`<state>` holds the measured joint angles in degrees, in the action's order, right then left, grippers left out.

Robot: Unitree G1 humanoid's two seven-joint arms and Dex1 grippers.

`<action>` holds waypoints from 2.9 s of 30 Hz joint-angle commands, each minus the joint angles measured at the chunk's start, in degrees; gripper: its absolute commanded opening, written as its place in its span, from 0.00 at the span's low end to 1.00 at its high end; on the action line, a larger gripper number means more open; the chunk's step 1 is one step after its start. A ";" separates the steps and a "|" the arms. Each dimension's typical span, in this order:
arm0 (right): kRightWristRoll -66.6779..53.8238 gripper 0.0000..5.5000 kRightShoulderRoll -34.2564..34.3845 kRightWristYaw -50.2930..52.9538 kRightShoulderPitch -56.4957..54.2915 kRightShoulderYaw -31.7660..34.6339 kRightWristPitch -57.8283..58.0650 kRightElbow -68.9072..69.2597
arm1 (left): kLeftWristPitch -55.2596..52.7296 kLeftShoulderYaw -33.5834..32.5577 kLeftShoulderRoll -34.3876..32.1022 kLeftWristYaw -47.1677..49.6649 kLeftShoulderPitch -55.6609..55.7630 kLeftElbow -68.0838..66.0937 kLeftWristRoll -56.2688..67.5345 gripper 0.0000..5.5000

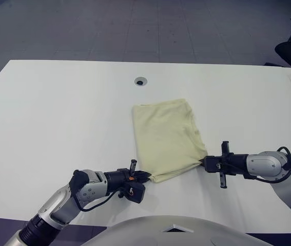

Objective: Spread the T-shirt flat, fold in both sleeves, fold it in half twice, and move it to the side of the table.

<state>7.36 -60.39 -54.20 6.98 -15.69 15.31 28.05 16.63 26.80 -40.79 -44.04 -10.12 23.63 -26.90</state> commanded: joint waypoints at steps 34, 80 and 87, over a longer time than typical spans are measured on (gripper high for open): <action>-45.96 0.00 -16.60 -24.24 -9.07 19.40 26.94 10.67 | -13.15 -27.94 -13.26 -22.03 -5.46 6.59 57.56 0.01; -27.68 0.35 4.71 -5.72 -20.32 3.06 29.91 -17.08 | 0.33 -8.13 16.93 0.96 23.04 -30.14 20.23 0.30; -23.11 0.57 8.41 1.19 -21.28 5.34 25.77 -20.60 | 0.26 -9.24 19.63 6.10 23.67 -31.05 20.14 0.54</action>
<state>-17.20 -53.05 -55.16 -12.91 -12.02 42.92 9.07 17.23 17.99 -21.26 -38.69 12.77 -6.72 -6.57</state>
